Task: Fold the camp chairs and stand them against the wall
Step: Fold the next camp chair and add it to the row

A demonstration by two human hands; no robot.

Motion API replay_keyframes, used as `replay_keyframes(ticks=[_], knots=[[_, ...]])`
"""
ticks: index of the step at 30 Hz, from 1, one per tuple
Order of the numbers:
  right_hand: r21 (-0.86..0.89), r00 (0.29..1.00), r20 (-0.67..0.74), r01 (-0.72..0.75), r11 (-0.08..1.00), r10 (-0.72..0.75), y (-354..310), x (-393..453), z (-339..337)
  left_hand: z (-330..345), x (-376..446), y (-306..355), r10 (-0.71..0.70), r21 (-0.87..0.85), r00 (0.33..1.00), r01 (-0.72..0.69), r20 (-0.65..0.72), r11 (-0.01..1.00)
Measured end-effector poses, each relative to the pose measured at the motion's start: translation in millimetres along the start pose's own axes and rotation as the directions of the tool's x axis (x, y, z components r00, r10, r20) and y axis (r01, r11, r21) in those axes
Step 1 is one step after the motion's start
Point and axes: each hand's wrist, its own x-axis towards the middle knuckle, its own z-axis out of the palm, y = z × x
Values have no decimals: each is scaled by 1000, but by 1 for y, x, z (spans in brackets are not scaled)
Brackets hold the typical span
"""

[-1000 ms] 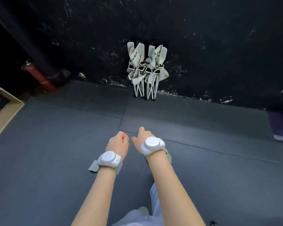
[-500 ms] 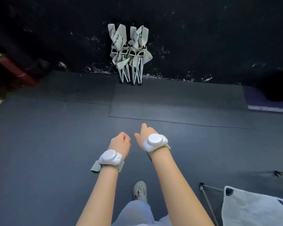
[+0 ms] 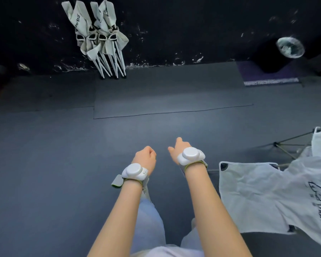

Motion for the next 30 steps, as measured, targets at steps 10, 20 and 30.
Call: replay_keyframes(ticks=[10,20,30], knots=[[-23,990,-20,-142,990,141,223,-35,4,200,-86,32,-51,28,997,49,66,998],[121,927,-33,-367,922,373,384,-75,19,315,-159,67,-76,306,957,-14,281,952],[225,811,-216,-500,836,543,460,-96,61,348,-164,63,-42,393,965,-66,260,917]])
